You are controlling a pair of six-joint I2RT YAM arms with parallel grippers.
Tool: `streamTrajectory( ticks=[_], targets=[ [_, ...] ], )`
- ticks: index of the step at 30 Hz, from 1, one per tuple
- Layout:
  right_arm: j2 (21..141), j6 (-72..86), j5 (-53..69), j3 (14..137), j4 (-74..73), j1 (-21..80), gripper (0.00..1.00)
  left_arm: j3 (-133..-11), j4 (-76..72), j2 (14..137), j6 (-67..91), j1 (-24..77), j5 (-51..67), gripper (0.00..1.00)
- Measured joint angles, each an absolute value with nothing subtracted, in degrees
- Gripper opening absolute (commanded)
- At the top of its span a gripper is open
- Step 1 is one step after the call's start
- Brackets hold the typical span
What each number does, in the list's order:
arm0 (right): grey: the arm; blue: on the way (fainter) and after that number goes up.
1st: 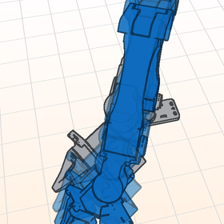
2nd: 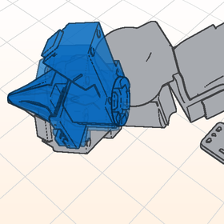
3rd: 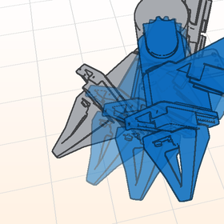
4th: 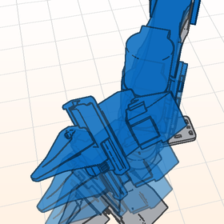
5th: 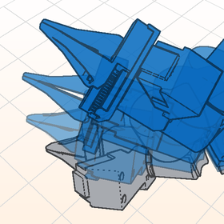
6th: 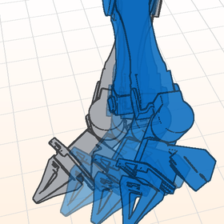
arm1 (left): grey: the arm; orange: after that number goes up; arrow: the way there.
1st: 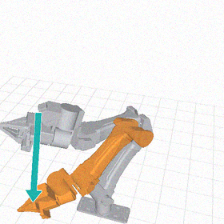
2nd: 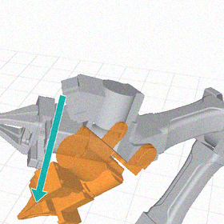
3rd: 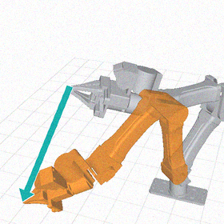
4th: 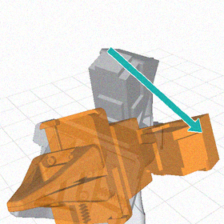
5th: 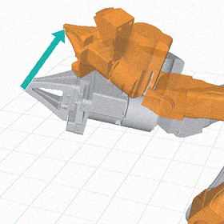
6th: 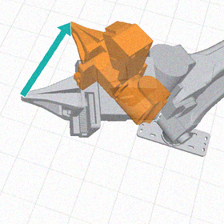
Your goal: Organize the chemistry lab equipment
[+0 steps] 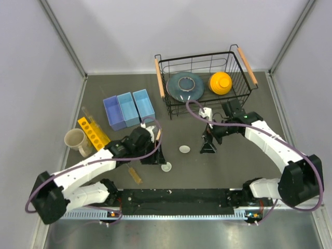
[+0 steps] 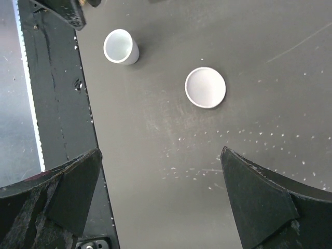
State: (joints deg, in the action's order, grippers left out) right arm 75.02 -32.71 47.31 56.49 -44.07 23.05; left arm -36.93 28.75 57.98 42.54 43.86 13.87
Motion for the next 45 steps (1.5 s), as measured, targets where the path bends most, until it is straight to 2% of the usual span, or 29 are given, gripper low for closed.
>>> streamTrajectory(
  ticks=[11, 16, 24, 27, 35, 45],
  targets=[
    [66.8, -35.4, 52.4, 47.5, -42.3, 13.0, 0.99, -43.0, 31.2, 71.2, 41.4, 48.9, 7.5, 0.46],
    [66.8, -35.8, 54.0, 47.5, -41.6, 12.5, 0.99, -43.6, 32.3, 73.6, 40.5, 48.9, 5.7, 0.44],
    [66.8, -36.0, 54.5, 47.5, -41.5, 12.5, 0.99, -45.3, 32.8, 77.9, 39.9, 48.9, 4.9, 0.35],
    [66.8, -36.0, 54.5, 47.5, -41.5, 12.5, 0.99, -45.3, 32.7, 79.6, 39.5, 48.9, 4.9, 0.3],
    [66.7, -36.0, 54.5, 47.5, -41.5, 12.5, 0.99, -45.3, 32.5, 80.9, 38.9, 48.9, 5.0, 0.01],
    [66.7, -36.0, 54.5, 47.5, -41.5, 12.5, 0.99, -45.3, 32.5, 78.7, 38.8, 48.9, 4.6, 0.0]
  ],
)
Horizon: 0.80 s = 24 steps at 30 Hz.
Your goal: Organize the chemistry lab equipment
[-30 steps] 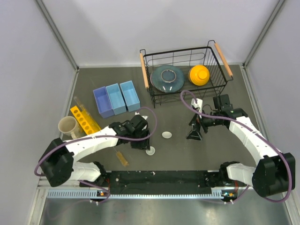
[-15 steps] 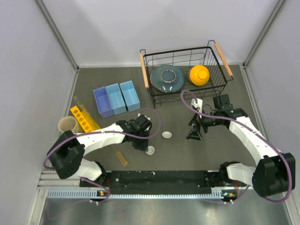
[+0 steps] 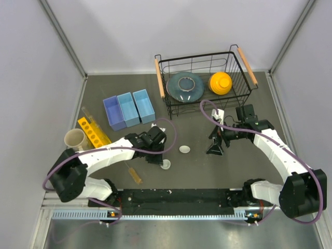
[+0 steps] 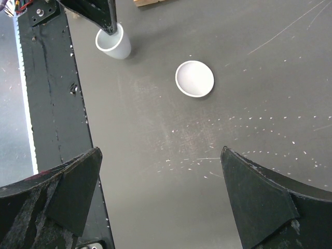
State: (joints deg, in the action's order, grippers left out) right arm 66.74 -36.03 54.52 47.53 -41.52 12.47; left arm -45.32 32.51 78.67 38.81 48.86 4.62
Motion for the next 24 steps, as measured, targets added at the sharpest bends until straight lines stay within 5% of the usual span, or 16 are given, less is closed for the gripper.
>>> streamTrajectory(
  ticks=[7, 15, 24],
  targets=[
    [66.7, -36.1, 54.5, 47.5, -41.5, 12.5, 0.99, -47.9, 36.5, 72.5, 36.3, 46.0, 1.0, 0.0],
    [65.6, -36.5, 54.5, 47.5, -41.5, 12.5, 0.99, -57.9, 40.2, 72.2, 28.4, 26.5, 2.0, 0.0],
    [65.6, -36.5, 55.4, 47.5, -41.6, 12.5, 0.99, -80.8, 41.0, 89.7, 22.8, 12.6, 2.0, 0.0]
  ],
)
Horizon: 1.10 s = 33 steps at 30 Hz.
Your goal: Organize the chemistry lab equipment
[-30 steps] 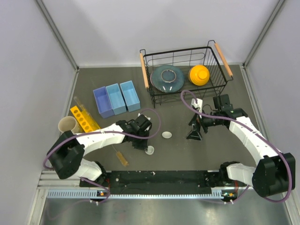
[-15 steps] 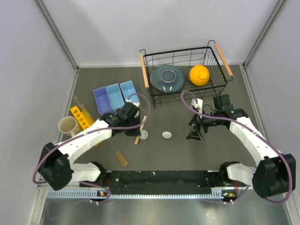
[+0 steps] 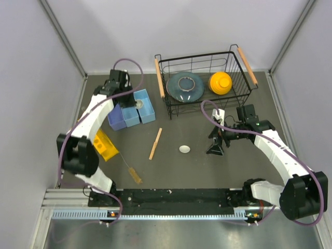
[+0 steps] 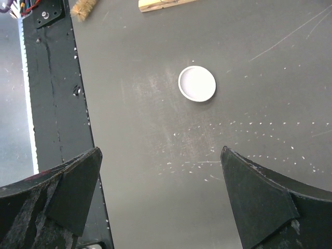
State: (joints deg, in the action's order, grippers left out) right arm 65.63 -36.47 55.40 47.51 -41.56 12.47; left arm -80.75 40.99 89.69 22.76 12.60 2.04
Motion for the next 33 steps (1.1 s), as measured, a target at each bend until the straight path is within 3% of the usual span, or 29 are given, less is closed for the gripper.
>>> streamTrajectory(
  ticks=[13, 23, 26, 33],
  targets=[
    [65.6, -36.5, 56.3, 47.5, -41.6, 12.5, 0.99, -108.1, 44.9, 116.2, 20.3, 10.5, 1.6, 0.0],
    [65.6, -36.5, 56.6, 47.5, -41.6, 12.5, 0.99, -110.6, 47.4, 123.0, 18.2, 10.2, 1.4, 0.02],
    [65.6, -36.5, 56.7, 47.5, -41.6, 12.5, 0.99, -110.8, 47.7, 124.4, 17.6, 10.2, 1.3, 0.05],
    [65.8, -36.5, 56.6, 47.5, -41.6, 12.5, 0.99, -113.2, 48.3, 127.8, 16.3, 10.2, 1.0, 0.25]
  ],
)
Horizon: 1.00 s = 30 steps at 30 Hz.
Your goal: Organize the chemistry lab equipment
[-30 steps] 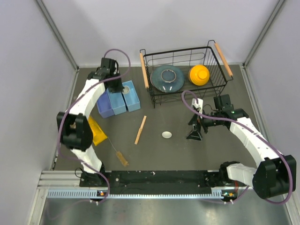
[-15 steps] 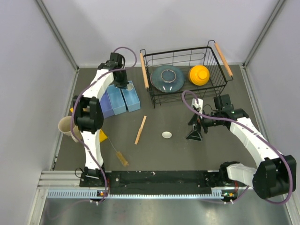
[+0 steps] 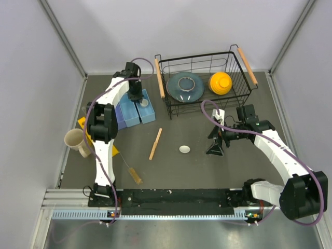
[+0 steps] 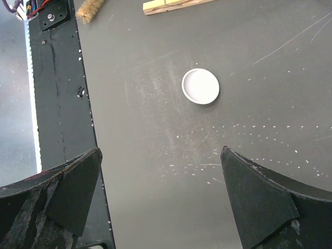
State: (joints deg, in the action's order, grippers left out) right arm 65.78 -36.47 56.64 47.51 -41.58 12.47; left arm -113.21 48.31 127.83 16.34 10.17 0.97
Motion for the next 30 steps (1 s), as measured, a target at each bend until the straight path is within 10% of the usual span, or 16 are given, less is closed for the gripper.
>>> streamTrajectory(
  ticks=[18, 25, 30],
  targets=[
    [66.2, -37.1, 56.6, 47.5, -41.6, 12.5, 0.99, -114.5, 48.6, 125.1, 16.7, 10.2, 1.9, 0.51],
    [66.1, -38.0, 56.6, 47.5, -41.7, 11.5, 0.99, -98.2, 43.6, 102.2, 18.4, 10.2, 2.2, 0.81],
    [65.7, -38.7, 56.7, 47.2, -41.8, 10.5, 0.99, -75.9, 34.9, 77.5, 22.6, 10.1, 5.6, 0.84]
  ],
)
